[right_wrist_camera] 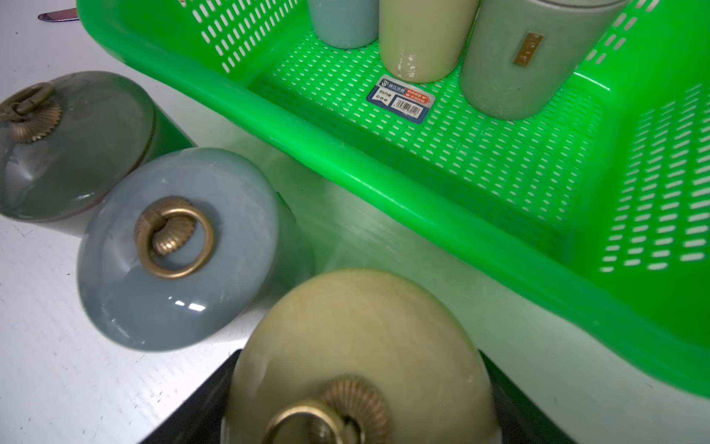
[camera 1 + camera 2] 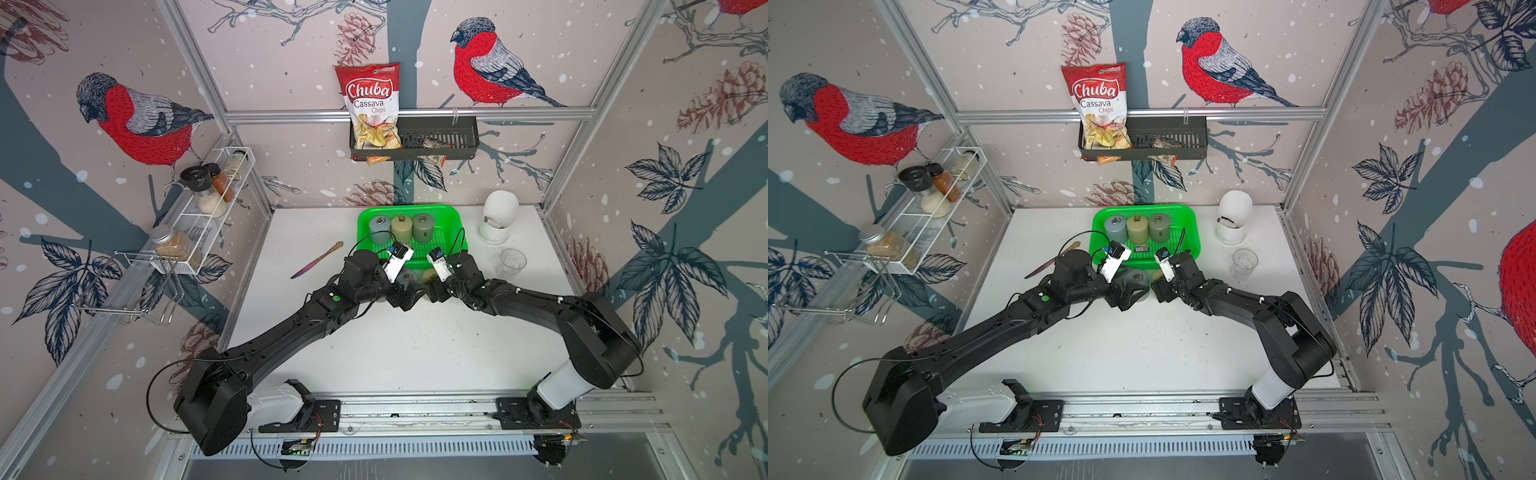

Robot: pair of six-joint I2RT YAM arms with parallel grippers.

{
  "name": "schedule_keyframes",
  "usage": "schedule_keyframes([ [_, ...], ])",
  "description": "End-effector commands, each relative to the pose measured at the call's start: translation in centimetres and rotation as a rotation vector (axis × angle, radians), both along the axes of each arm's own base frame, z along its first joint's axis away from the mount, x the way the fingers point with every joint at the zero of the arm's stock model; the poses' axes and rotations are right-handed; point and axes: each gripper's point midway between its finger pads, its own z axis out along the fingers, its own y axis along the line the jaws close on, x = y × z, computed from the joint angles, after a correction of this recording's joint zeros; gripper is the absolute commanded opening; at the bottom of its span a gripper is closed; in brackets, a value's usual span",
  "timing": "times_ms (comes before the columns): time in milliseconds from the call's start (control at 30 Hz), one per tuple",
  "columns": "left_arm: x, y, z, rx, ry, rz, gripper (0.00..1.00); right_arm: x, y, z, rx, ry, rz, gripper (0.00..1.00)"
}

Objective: Take the tea canister out of the basket
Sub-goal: Place the tea canister at the center of the board.

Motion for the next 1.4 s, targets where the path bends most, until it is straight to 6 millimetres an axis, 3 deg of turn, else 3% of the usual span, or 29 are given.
schedule_keyframes([
  [0,0.1,0.0,0.5,-0.001,-0.023,0.000,0.97,1.3,1.3,2.0,0.071,-0.073,0.009,0.00],
  [367,0.1,0.2,0.4,0.007,-0.022,0.007,0.97,1.4,1.4,1.1,0.065,-0.057,0.005,0.02],
  [500,0.1,0.3,0.3,0.009,-0.021,0.011,0.97,1.4,1.3,1.0,0.063,-0.054,0.004,0.22],
  [667,0.0,0.3,0.0,0.013,-0.016,0.010,0.97,1.4,1.3,0.9,0.058,-0.051,0.004,0.61],
  [800,0.1,0.3,0.1,0.012,-0.018,0.012,0.97,1.3,1.3,1.2,0.063,-0.052,0.010,0.78],
  [1133,-0.4,0.4,0.6,-0.015,-0.027,0.003,0.97,1.1,1.6,1.2,0.058,-0.042,0.032,1.00],
  [1367,0.6,1.1,1.3,-0.022,-0.031,0.076,0.97,1.0,1.6,1.9,0.063,-0.052,0.035,1.00],
])
